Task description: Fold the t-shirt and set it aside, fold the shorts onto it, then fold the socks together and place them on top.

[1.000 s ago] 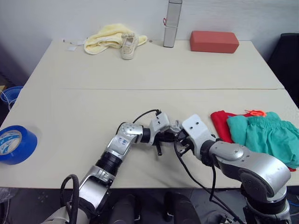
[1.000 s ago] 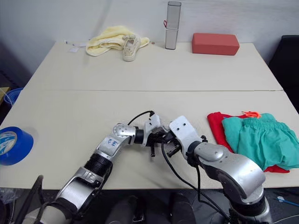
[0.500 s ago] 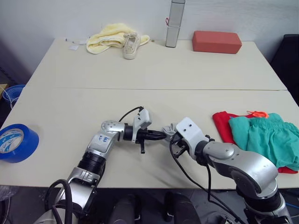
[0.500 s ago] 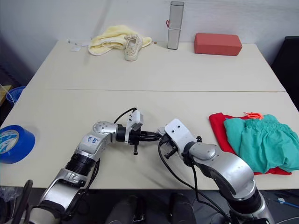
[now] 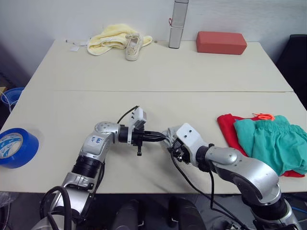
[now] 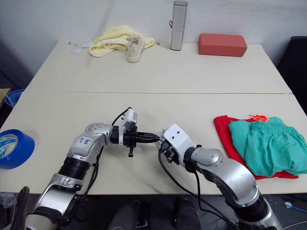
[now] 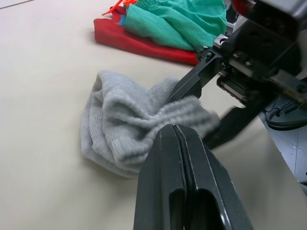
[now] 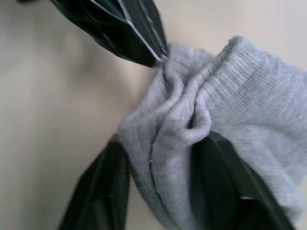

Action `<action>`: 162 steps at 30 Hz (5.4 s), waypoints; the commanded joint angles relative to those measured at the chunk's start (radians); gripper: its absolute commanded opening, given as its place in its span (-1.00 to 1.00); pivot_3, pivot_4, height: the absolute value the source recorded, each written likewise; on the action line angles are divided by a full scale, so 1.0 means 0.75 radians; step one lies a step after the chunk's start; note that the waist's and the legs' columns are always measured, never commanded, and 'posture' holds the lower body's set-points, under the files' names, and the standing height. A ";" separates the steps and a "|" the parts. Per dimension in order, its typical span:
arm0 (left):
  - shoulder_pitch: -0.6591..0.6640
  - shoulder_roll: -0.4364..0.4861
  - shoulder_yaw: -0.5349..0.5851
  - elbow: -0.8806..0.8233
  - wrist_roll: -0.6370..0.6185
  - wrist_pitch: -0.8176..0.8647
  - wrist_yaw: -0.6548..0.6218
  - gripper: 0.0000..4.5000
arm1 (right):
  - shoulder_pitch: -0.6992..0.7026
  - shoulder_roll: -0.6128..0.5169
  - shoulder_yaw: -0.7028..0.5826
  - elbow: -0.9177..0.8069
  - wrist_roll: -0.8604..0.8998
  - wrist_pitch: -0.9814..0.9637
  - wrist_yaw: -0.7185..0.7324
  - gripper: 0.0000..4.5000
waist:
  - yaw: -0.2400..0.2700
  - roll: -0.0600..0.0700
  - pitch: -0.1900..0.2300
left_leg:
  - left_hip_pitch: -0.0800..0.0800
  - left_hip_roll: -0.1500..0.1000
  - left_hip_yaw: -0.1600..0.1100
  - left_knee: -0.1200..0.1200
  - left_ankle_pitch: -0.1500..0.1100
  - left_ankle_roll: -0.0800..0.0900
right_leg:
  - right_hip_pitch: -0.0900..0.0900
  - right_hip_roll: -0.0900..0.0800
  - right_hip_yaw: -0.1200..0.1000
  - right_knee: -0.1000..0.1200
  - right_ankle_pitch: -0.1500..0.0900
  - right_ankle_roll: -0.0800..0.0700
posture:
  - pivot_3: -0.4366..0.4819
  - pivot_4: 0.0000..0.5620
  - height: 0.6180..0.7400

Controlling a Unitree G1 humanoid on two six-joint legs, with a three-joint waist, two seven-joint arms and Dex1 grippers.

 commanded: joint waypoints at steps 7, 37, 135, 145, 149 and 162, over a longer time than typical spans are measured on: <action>-0.028 0.023 0.049 -0.008 -0.036 -0.020 -0.018 -1.00 | 0.286 -0.162 -0.440 -0.021 0.382 -0.380 0.577 0.68 | 0.007 -0.004 0.003 | 0.000 0.000 0.000 0.000 -0.001 0.001 | 0.001 0.000 0.000 -0.001 0.000 0.001 | -0.05 -0.47 1.00; -0.131 -0.231 -0.161 0.319 0.291 -0.346 0.264 -1.00 | 0.333 -0.007 -0.033 0.530 -0.309 -1.166 0.489 -0.99 | 0.030 -0.005 0.005 | 0.002 0.001 0.001 0.003 0.001 -0.001 | 0.001 0.003 0.002 0.003 0.001 0.000 | -0.05 -0.47 1.00; 0.134 0.057 0.050 -0.062 0.072 -0.436 0.094 -1.00 | -0.378 0.074 -0.457 1.094 0.369 0.234 0.571 -0.88 | -0.022 -0.003 0.003 | 0.003 0.001 -0.001 0.002 0.003 -0.004 | 0.001 -0.003 0.000 0.013 0.000 -0.003 | -0.05 -0.47 1.00; 0.173 0.005 0.144 -0.337 -0.257 -0.227 0.004 -0.31 | -0.297 0.158 -1.523 0.652 0.988 0.512 -0.073 -0.88 | 0.000 0.000 0.005 | 0.000 0.000 -0.001 0.002 0.003 -0.003 | 0.000 -0.003 0.000 0.011 0.000 -0.002 | -0.05 -0.47 1.00; 0.176 0.013 0.147 -0.416 -0.312 -0.203 -0.017 0.25 | -0.082 0.107 -1.593 0.488 1.621 0.005 -0.720 -0.88 | 0.002 0.001 0.005 | 0.001 0.000 0.000 0.000 0.003 -0.003 | 0.000 -0.003 0.000 0.011 0.000 -0.002 | -0.05 -0.47 1.00; 0.182 0.012 0.112 -0.464 -0.307 -0.197 -0.011 1.00 | 0.435 0.358 -1.605 0.348 1.626 -1.001 -1.070 -0.88 | -0.001 0.002 0.006 | 0.005 0.001 0.004 -0.001 0.004 -0.003 | 0.001 0.009 0.011 0.006 0.001 -0.001 | -0.05 -0.47 1.00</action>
